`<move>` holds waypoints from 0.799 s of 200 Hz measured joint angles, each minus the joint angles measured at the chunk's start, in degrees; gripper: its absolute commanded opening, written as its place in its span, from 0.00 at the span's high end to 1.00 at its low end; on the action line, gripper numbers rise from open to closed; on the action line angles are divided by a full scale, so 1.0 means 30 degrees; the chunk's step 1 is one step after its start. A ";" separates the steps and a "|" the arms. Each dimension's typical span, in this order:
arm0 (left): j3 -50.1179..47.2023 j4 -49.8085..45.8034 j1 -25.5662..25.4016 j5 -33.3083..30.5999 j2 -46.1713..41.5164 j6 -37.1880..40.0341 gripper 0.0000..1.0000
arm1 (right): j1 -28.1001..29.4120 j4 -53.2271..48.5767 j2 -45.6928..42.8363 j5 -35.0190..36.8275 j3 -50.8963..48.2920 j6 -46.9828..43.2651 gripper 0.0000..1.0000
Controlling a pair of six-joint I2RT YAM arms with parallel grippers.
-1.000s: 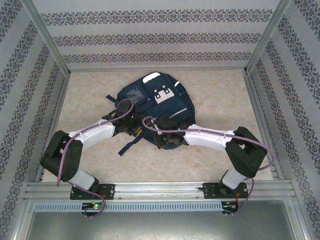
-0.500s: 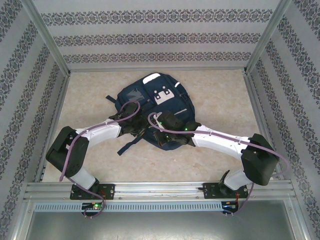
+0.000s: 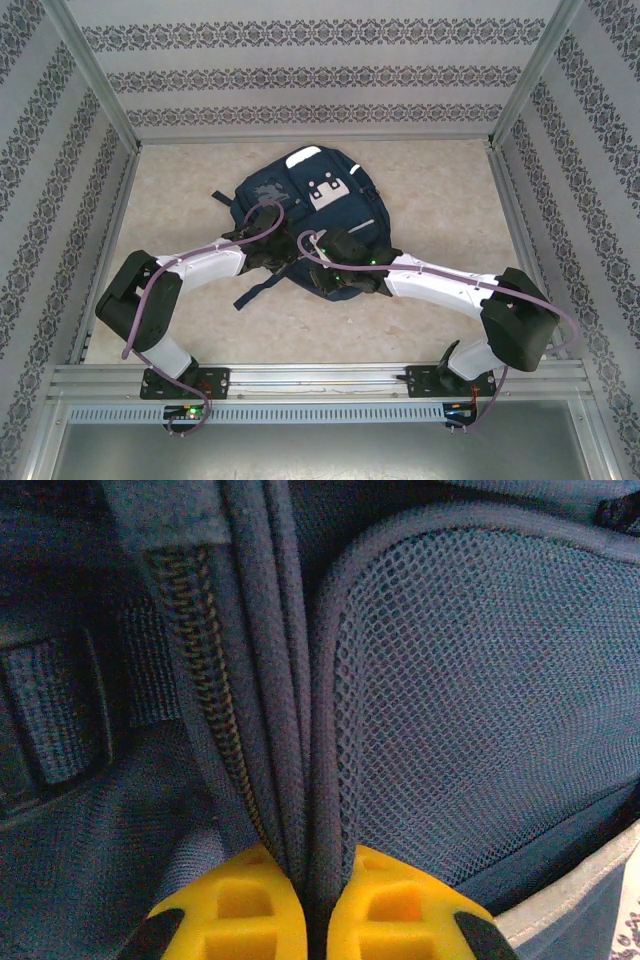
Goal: Pack books, pencil case, and school supplies into a backpack
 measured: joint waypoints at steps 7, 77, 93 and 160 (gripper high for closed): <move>-0.0036 0.0000 0.0000 -0.0015 -0.0007 -0.0022 1.00 | 0.0007 -0.0080 0.0000 -0.0182 0.0000 0.0007 0.80; -0.0488 0.0590 -0.0007 -0.0015 -0.0153 -0.0430 1.00 | 0.0131 -0.0284 0.1115 -0.0699 0.0313 0.0313 0.59; -0.0510 0.0634 -0.0036 -0.0029 -0.0160 -0.0510 1.00 | 0.0131 -0.0284 0.1537 -0.0175 0.0605 0.0743 0.57; -0.0525 0.0692 -0.0087 -0.0109 -0.0168 -0.0729 1.00 | 0.1100 -0.1231 0.3825 0.3155 0.2696 0.3585 0.60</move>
